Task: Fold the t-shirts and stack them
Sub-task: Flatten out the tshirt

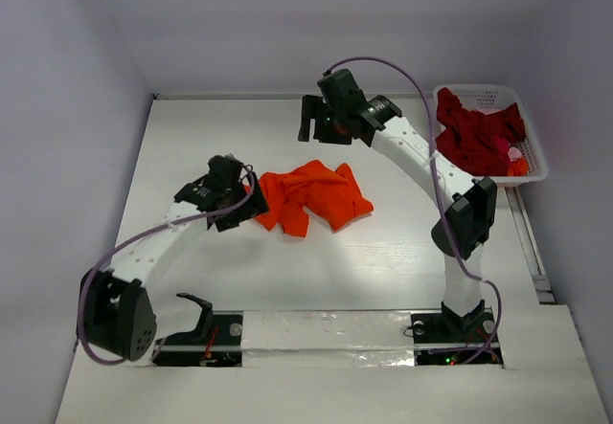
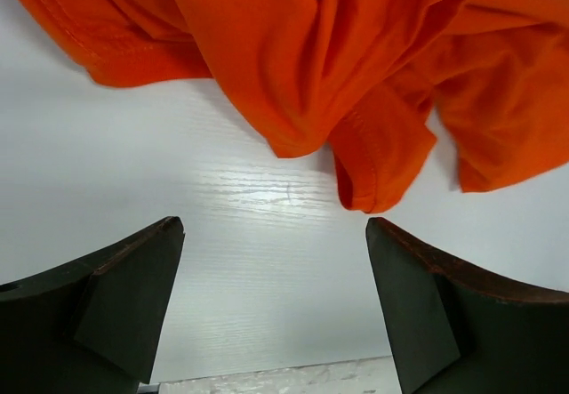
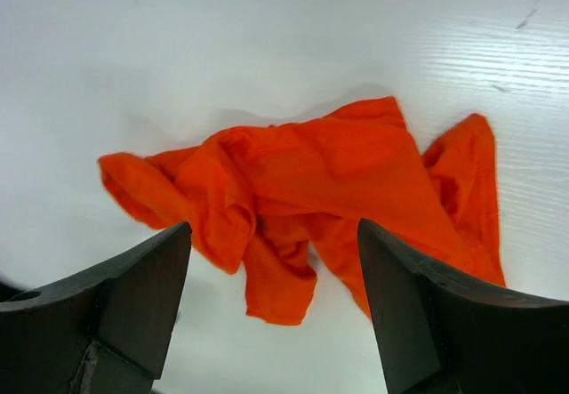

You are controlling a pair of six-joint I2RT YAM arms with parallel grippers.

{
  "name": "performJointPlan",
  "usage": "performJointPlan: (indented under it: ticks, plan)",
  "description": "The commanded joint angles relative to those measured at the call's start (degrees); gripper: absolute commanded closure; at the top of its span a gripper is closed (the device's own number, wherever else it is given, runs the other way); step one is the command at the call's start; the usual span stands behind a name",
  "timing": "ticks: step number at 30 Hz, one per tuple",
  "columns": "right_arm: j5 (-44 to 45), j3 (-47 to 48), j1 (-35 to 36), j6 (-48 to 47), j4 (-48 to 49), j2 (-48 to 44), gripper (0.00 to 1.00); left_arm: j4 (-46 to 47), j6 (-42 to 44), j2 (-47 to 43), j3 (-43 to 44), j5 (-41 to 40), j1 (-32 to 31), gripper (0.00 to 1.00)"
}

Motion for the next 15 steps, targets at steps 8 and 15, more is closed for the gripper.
performJointPlan:
  ticks: [8,15]
  plan:
    - [0.22,-2.52,0.56,0.20,3.65,-5.45,0.19,-0.41,-3.26,9.41,4.25,-5.03,-3.54,0.23]
    - [-1.28,-3.50,0.04,0.38,5.32,-6.07,0.19,1.60,-4.49,12.92,5.39,-7.58,-7.15,0.23]
